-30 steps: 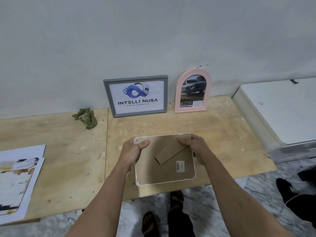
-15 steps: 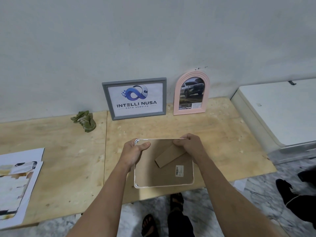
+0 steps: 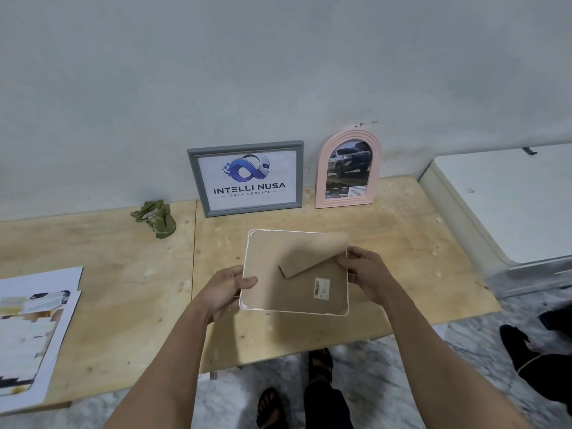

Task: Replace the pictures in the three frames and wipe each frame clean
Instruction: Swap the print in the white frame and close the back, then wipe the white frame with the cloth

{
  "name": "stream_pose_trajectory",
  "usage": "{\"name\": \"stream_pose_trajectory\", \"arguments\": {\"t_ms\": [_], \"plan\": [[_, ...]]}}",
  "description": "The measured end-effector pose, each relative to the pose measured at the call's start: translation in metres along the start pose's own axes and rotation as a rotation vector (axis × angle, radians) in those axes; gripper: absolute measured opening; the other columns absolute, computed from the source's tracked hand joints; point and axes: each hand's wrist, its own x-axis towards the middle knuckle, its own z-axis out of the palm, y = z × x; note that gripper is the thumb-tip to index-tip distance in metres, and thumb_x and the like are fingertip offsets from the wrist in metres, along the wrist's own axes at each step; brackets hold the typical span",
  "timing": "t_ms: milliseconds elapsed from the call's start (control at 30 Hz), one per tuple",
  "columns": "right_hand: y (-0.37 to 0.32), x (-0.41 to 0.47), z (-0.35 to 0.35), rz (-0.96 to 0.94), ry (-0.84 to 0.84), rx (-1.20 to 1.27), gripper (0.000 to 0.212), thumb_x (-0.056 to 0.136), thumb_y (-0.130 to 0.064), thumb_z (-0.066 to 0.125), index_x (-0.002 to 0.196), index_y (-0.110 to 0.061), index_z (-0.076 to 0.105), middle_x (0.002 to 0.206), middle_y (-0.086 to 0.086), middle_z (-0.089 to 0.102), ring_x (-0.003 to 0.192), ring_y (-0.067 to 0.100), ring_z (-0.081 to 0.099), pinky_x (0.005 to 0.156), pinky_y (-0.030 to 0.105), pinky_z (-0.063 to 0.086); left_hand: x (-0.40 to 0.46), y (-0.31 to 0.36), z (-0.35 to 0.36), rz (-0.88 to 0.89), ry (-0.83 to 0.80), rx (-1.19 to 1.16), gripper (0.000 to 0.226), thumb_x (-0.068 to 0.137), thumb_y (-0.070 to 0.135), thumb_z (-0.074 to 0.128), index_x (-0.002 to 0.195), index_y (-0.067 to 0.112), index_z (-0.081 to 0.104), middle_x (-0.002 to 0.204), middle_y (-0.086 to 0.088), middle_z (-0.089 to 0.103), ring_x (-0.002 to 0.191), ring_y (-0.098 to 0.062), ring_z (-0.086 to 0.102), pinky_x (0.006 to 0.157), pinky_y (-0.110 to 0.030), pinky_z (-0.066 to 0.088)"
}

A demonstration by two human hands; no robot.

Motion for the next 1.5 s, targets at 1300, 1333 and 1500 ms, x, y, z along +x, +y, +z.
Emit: {"name": "stream_pose_trajectory", "arguments": {"t_ms": [1300,1333,1500], "plan": [[-0.043,-0.005,0.088,-0.158,-0.193,-0.339,0.054,0.089,-0.018,0.064,0.137,-0.021,0.039,0.114,0.002,0.058,0.097,0.017,0.061,0.075,0.028,0.049,-0.008,0.065,-0.035,0.173,0.448,-0.312,0.022,0.095,0.016,0.063,0.108,0.001,0.072,0.098,-0.014,0.076,0.076,-0.027,0.07,0.066,-0.034,0.054],[-0.05,-0.004,0.091,-0.117,-0.227,-0.307,0.042,0.093,-0.022,0.061,0.132,-0.014,0.046,0.099,0.002,0.065,0.078,0.013,0.064,0.065,0.026,0.049,-0.011,0.065,-0.034,0.178,0.45,-0.329,0.022,0.095,0.018,0.063,0.105,0.001,0.073,0.096,-0.015,0.076,0.072,-0.027,0.072,0.061,-0.033,0.056],[-0.058,0.004,0.105,-0.214,-0.333,-0.322,0.02,0.099,-0.012,0.052,0.109,0.001,0.062,0.074,-0.003,0.07,0.047,0.002,0.055,0.047,0.018,0.041,-0.026,0.059,-0.031,0.259,0.48,-0.408,0.02,0.095,0.015,0.063,0.105,0.001,0.073,0.096,-0.018,0.077,0.08,-0.033,0.074,0.076,-0.044,0.06]]}}
